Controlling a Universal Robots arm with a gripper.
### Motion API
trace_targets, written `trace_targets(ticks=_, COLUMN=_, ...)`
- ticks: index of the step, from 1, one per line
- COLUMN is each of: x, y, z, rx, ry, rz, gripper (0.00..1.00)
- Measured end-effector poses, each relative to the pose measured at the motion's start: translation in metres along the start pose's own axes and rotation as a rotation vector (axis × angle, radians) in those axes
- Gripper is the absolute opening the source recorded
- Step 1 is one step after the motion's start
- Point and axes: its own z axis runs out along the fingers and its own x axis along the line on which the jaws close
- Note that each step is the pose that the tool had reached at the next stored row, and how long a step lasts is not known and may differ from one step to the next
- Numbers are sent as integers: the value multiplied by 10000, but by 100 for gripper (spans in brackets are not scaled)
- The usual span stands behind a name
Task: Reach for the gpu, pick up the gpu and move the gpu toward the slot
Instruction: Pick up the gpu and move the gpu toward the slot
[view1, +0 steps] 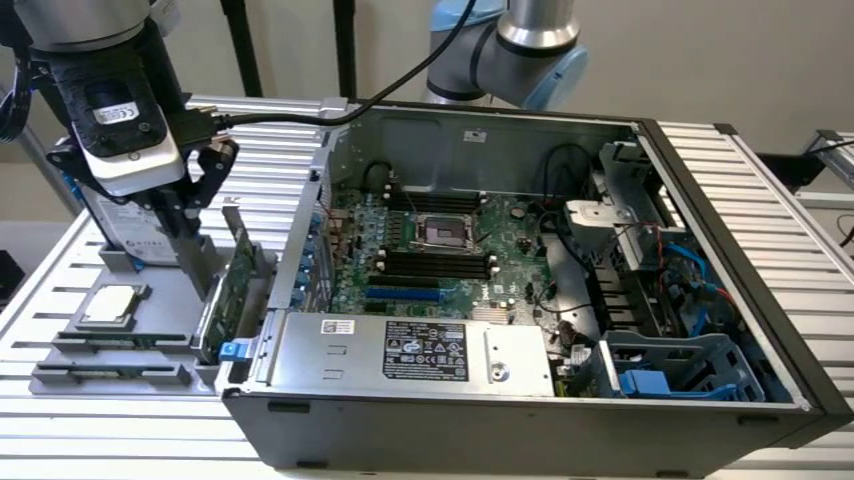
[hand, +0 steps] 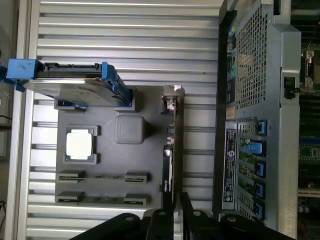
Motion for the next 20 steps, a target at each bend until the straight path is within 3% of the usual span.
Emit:
trace_targets(ticks=3, x=0, y=1, z=5, rx=9, ry=0, rz=0, gripper=36)
trace_targets(ticks=6, x=0, y=10, z=41, rx=47, ry=2, rz=1, gripper=42)
trace_targets(ticks=7, x=0, y=15, z=60, rx=49, ry=3, rz=2, gripper=48)
trace_targets(ticks=20, x=43, y=102, z=300, rx=53, ry=-5, rz=178, gripper=48)
